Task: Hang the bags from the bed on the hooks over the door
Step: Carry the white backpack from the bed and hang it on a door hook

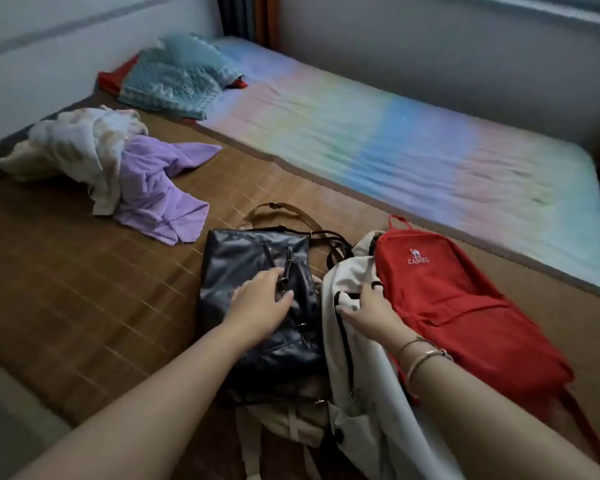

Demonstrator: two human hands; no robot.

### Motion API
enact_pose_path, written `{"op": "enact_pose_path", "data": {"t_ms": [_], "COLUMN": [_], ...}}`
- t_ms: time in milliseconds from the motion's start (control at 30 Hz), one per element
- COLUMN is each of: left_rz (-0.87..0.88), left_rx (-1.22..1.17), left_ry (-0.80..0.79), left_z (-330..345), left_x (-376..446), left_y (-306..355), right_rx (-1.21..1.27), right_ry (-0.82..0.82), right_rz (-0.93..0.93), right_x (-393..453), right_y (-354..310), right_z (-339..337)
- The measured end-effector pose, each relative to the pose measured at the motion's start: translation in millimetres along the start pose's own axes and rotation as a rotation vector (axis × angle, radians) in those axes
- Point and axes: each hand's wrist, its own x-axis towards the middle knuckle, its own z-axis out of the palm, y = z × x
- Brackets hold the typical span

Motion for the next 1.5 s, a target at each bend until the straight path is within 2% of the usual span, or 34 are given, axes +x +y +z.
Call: {"op": "enact_pose_path", "data": {"t_ms": [100,233,367,500,667,800,900,1100,1167,1233,1300,1367,1500], "left_rz": [-0.061,-0.097,-0.105,-0.122,-0.174,-0.228,-0.176,-0.146,-0.111,-0.051,0.038,0.086,0.123], "left_rx": [-0.047,-0.105,-0.223,-0.351,-0.441,-0.690,-0.696,-0.894,-0.949,-0.955,-0.969,-0.955,-0.893], "left_ry": [-0.061,-0.094,-0.105,-0.084,-0.093,-0.007,0.090,0.348,0.449,0.504,0.540,0.554,0.655], "left_z": [18.7,27.6,17.1,4.9,-7.8,-18.6,-19.1,-29.9,-40.7,-52.6,-65.1,-75.7,-99.4], "left_x": [-1.0,-11.5,-27.2,-42.6,-77.7,-108.8,-142.2,-220.9,-243.1,-268.0,-300.7,-334.1,-413.2], "left_y": [-14.7,-27.6,-7.9,31.4,96.7,142.4,158.2,178.7,187.6,196.5,203.9,204.8,190.3], "right_rx": [-0.113,0.138,0.378,0.676,0.779,0.866,0.798,0.755,0.837,0.968,1.020,0.980,0.846], "right_ry": [-0.003,0.115,0.138,0.011,-0.115,-0.215,-0.287,-0.410,-0.431,-0.358,-0.171,0.024,0.175], "right_rz": [0.026,0.049,0.064,-0.019,-0.227,-0.428,-0.546,-0.656,-0.613,-0.519,-0.510,-0.567,-0.648], "right_x": [0.3,-12.7,-31.3,-72.9,-138.4,-192.1,-224.0,-274.7,-288.1,-295.1,-307.8,-317.8,-347.6], "right_y": [12.6,12.6,7.2,10.2,12.0,18.2,22.3,25.2,23.7,20.7,15.3,9.9,-13.3], "right_z": [25.0,25.4,-5.1,-56.5,-124.6,-161.5,-169.7,-175.6,-183.7,-192.5,-203.1,-208.9,-212.3]}}
